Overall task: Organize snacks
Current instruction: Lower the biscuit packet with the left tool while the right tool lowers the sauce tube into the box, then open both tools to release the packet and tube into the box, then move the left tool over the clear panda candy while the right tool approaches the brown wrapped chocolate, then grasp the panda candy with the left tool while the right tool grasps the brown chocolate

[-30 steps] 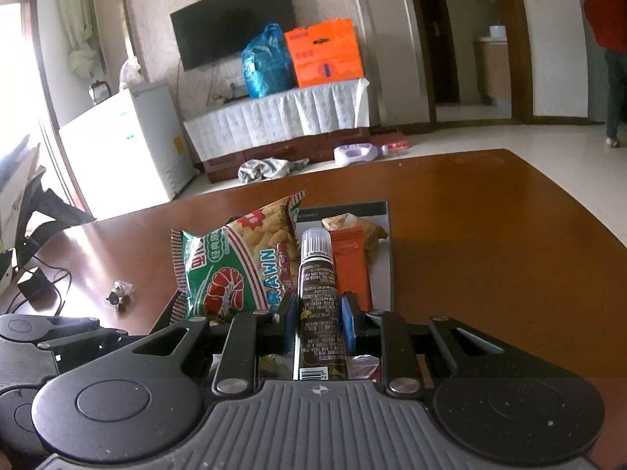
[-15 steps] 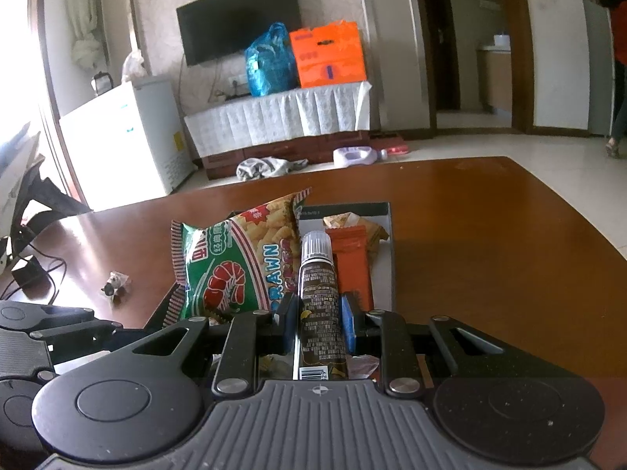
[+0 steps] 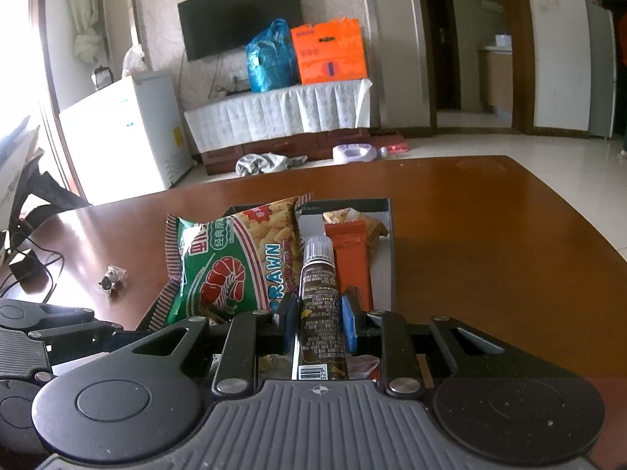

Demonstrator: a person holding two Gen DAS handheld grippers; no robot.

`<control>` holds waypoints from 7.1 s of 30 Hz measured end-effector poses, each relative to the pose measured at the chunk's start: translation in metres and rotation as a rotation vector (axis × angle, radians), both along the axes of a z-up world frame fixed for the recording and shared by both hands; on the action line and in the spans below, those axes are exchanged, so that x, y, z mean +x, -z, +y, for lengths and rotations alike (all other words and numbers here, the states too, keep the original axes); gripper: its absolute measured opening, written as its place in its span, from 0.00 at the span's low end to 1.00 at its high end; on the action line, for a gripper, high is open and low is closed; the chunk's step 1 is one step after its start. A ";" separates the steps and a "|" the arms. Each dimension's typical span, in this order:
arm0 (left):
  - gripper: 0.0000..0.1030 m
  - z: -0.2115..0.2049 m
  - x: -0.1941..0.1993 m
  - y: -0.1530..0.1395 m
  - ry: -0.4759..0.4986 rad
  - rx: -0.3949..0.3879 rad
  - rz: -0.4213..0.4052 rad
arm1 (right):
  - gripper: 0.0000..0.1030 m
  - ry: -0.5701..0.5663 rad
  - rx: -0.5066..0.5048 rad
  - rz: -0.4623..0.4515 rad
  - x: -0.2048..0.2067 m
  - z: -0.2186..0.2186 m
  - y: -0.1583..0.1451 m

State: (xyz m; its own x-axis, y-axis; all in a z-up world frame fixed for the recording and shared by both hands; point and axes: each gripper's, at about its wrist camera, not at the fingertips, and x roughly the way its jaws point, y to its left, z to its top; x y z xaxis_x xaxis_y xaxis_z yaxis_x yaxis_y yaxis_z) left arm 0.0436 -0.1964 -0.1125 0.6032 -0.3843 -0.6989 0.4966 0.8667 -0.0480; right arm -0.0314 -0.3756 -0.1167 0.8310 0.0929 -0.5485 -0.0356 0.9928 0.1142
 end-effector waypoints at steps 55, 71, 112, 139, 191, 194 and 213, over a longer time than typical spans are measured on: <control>0.82 0.194 0.031 -0.001 -0.615 -0.072 -0.144 | 0.87 -0.269 -0.055 -0.021 -0.063 0.159 -0.002; 0.82 0.221 0.041 -0.002 -0.740 -0.063 -0.226 | 0.85 -0.153 -0.193 0.113 -0.024 0.223 0.019; 0.26 0.186 0.074 0.034 -0.446 -0.005 -0.070 | 0.91 -0.294 -0.253 0.141 0.002 0.239 0.034; 0.26 0.205 0.079 0.027 -0.475 -0.046 -0.068 | 0.79 -0.362 -0.191 0.061 -0.013 0.238 0.028; 0.32 0.192 0.076 0.022 -0.471 -0.099 -0.087 | 0.79 -0.336 -0.183 0.076 -0.016 0.224 0.030; 0.32 0.187 0.074 0.022 -0.454 -0.088 -0.096 | 0.72 -0.334 -0.172 0.079 -0.014 0.220 0.030; 0.32 0.191 0.071 0.013 -0.440 -0.088 -0.093 | 0.38 -0.361 -0.240 0.056 -0.033 0.221 0.033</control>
State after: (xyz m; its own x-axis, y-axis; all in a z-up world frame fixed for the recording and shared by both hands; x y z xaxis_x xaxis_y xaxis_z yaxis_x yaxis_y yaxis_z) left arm 0.1148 -0.0050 -0.1257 0.7812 -0.1328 -0.6100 0.0879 0.9908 -0.1031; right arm -0.0640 -0.1544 -0.1493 0.7366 0.2367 -0.6336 -0.3859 0.9164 -0.1063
